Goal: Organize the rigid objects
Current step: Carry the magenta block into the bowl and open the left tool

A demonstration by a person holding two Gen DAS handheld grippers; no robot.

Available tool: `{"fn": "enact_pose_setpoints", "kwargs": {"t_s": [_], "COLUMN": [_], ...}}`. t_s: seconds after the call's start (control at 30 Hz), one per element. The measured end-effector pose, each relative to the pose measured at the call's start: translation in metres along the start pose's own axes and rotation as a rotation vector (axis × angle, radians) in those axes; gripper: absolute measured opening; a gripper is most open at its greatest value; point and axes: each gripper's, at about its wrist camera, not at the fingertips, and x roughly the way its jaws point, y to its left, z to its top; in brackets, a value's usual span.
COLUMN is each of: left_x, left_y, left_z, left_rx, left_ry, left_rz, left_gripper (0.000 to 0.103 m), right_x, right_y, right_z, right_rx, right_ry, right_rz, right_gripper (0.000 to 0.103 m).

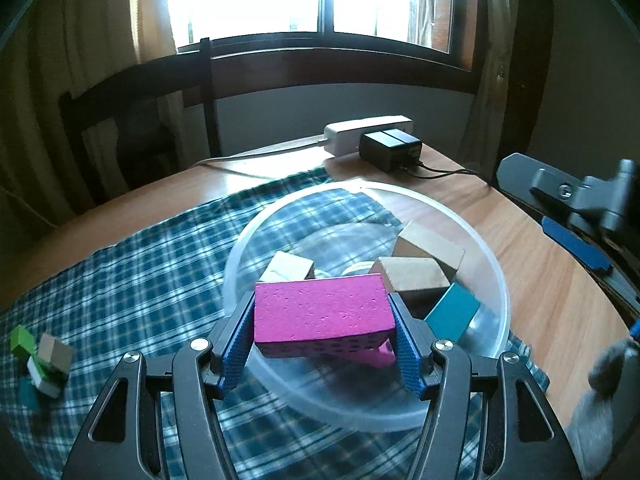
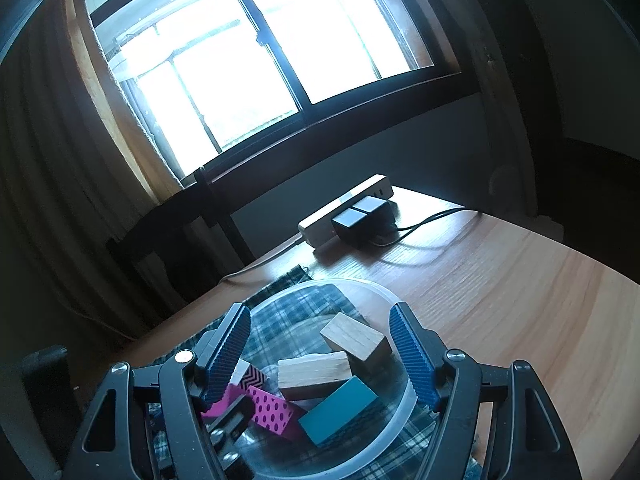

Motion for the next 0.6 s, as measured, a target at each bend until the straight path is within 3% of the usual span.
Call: {"fn": "enact_pose_setpoints", "kwargs": {"t_s": [0.3, 0.37, 0.6], "left_x": [0.008, 0.007, -0.004], "left_y": [-0.002, 0.0, 0.006], "left_z": [0.004, 0.005, 0.005], "left_rx": [-0.022, -0.029, -0.034], "left_ry": [-0.013, -0.014, -0.038], "left_rz": [-0.015, -0.019, 0.023], "left_gripper": [0.065, 0.069, 0.072], "right_x": [-0.003, -0.003, -0.001], "right_y": [0.0, 0.0, 0.0], "right_z": [0.0, 0.0, -0.001], "right_rx": [0.004, 0.002, -0.002], "right_ry": [-0.009, -0.009, -0.011], "right_rz": [0.005, 0.004, -0.006], "right_gripper": [0.075, 0.075, 0.076]}}
